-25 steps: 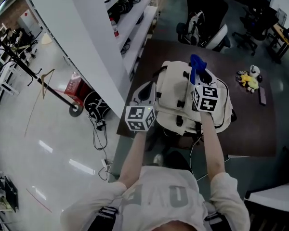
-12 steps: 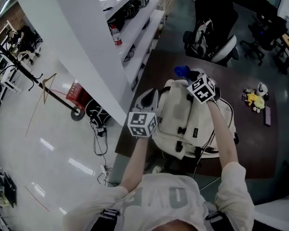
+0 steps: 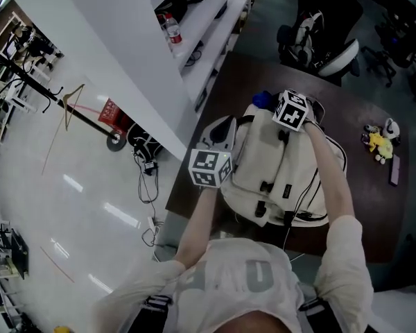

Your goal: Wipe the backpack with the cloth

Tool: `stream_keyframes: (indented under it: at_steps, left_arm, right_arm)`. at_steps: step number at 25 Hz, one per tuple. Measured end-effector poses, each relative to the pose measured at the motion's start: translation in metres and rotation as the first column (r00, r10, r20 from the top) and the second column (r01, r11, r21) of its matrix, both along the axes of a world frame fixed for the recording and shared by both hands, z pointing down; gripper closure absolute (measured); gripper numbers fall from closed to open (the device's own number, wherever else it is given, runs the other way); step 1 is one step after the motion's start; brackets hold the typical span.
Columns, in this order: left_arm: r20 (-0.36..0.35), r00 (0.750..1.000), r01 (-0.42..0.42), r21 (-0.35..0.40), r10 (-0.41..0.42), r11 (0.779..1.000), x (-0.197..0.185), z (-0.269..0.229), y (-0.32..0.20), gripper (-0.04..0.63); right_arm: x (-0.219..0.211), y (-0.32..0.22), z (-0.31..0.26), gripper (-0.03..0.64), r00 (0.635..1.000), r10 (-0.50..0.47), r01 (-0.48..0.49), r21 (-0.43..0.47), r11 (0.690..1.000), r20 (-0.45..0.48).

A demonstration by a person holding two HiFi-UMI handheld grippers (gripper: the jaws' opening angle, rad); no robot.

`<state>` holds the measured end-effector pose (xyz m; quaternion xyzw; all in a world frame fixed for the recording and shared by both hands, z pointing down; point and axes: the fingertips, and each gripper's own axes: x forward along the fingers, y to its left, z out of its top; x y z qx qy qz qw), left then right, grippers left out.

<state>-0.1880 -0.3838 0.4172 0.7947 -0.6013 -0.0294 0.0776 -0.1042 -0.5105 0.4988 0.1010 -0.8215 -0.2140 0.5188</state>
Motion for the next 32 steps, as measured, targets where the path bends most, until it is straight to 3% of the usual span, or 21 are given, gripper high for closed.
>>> stream_keyframes:
  at_steps: [3,7,11,20,32]
  left_arm:
    - [-0.007,1.000,0.004,-0.005,-0.004,1.000,-0.002,0.002,-0.002,0.592]
    - [-0.008,1.000,0.009,-0.005,-0.009,1.000,-0.004,0.002,-0.001,0.592]
    - [0.000,1.000,-0.003,-0.004,0.003,1.000,-0.001,0.001,0.004,0.592]
    - [0.009,0.999,-0.053,-0.004,0.053,0.999,0.014,0.000,0.029,0.592]
    - [0.021,0.993,-0.119,-0.005,0.119,0.993,0.016,0.006,0.086,0.592]
  right_arm:
    - [0.000,0.010,0.011,0.575,0.995,-0.078,0.075,-0.037,0.996,-0.065]
    - [0.002,0.026,0.007,0.575,0.986,-0.143,0.134,-0.106,0.985,-0.083]
    - [0.003,0.041,0.002,0.575,0.978,-0.168,0.156,-0.098,0.983,-0.127]
    - [0.010,0.066,-0.017,0.575,0.990,-0.088,0.082,-0.063,0.995,-0.107]
    - [0.012,0.122,-0.032,0.575,0.987,-0.001,0.015,0.085,0.996,-0.163]
